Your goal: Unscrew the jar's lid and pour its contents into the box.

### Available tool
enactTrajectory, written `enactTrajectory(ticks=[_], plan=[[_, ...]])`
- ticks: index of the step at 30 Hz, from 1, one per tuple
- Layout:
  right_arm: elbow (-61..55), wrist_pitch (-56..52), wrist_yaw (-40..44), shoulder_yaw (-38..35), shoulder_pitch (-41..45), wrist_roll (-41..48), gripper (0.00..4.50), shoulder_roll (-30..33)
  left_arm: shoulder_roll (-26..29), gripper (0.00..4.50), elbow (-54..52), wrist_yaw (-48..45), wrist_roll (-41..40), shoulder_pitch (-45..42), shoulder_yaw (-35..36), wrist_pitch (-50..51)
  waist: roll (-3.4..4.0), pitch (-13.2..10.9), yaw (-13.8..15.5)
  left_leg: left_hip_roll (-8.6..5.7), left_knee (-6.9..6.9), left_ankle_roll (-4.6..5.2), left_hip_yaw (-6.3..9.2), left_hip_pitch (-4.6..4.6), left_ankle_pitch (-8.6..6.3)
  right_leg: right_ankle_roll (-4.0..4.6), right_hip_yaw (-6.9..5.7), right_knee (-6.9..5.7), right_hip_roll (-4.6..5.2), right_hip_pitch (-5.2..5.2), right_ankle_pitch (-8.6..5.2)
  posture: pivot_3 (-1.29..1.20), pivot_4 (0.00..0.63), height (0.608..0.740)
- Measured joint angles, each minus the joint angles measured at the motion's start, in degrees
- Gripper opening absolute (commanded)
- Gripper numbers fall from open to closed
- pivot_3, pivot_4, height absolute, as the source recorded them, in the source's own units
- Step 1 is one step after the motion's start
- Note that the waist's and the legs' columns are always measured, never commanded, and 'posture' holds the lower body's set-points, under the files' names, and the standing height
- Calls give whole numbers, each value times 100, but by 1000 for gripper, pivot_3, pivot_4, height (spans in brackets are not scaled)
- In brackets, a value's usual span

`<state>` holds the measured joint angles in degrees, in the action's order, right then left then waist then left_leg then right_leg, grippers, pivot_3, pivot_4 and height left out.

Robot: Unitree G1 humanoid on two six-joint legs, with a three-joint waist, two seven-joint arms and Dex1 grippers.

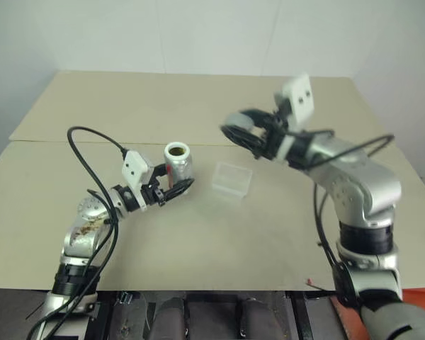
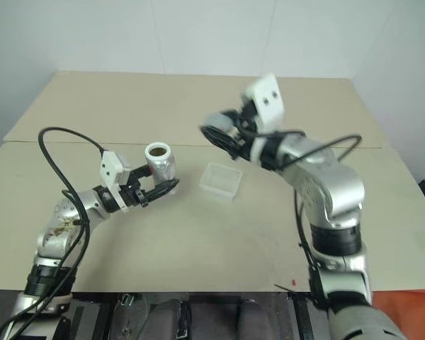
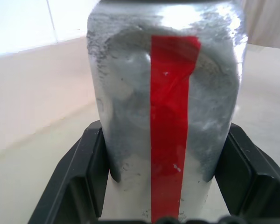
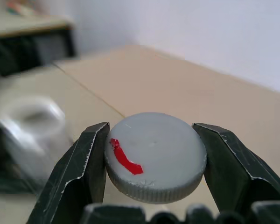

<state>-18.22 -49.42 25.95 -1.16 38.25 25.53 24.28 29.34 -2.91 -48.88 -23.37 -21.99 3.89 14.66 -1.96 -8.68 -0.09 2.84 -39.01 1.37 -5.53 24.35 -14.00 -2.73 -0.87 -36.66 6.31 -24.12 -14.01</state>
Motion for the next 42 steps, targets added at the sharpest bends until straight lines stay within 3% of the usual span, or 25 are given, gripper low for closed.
enactTrajectory(ticks=[8,18,23,26,29,34,42], plan=[[19,73,-1218,-400,-1427,-724,2780,-190,73,2776,279,-171,4,-519,80,-206,0,0,-61,1,2,-3,-2,-4,3,0,4,-3,-2,-3,0,0,150,740],[2248,1276,-1877,-209,-1051,-1667,2780,-717,-41,2776,327,-195,79,-613,-36,-215,0,0,-84,1,5,-22,-1,-4,18,0,6,-1,-4,-3,0,0,150,740],[2566,1573,-1870,-154,-1062,-1874,4396,-754,-28,2776,164,-183,77,-511,-24,-213,0,0,-79,2,2,-21,-2,-6,17,-1,9,-2,-3,1,0,0,150,740],[2354,1540,-1826,-173,-1221,-1867,4455,-750,7,2776,124,-184,78,-404,-26,-201,0,0,-76,4,4,-14,1,-7,13,0,7,-5,-4,0,0,0,150,740],[1963,1265,-1631,-167,-1421,-1798,4455,-657,77,2776,107,-191,78,-402,-24,-203,0,0,-75,3,3,-12,5,-6,12,0,9,-3,-4,0,0,0,150,740],[732,313,-927,-190,-1673,-1350,4455,15,197,2776,451,-227,375,-777,-73,-517,1,0,-33,0,-1,0,8,-3,6,0,3,-3,-4,3,0,0,150,740],[-585,-594,1096,-736,-1503,281,4455,1613,224,2776,2574,-147,1993,-2528,-871,-2874,0,0,75,-5,-2,11,2,-1,0,-4,-1,53,-4,11,2,0,150,740]])
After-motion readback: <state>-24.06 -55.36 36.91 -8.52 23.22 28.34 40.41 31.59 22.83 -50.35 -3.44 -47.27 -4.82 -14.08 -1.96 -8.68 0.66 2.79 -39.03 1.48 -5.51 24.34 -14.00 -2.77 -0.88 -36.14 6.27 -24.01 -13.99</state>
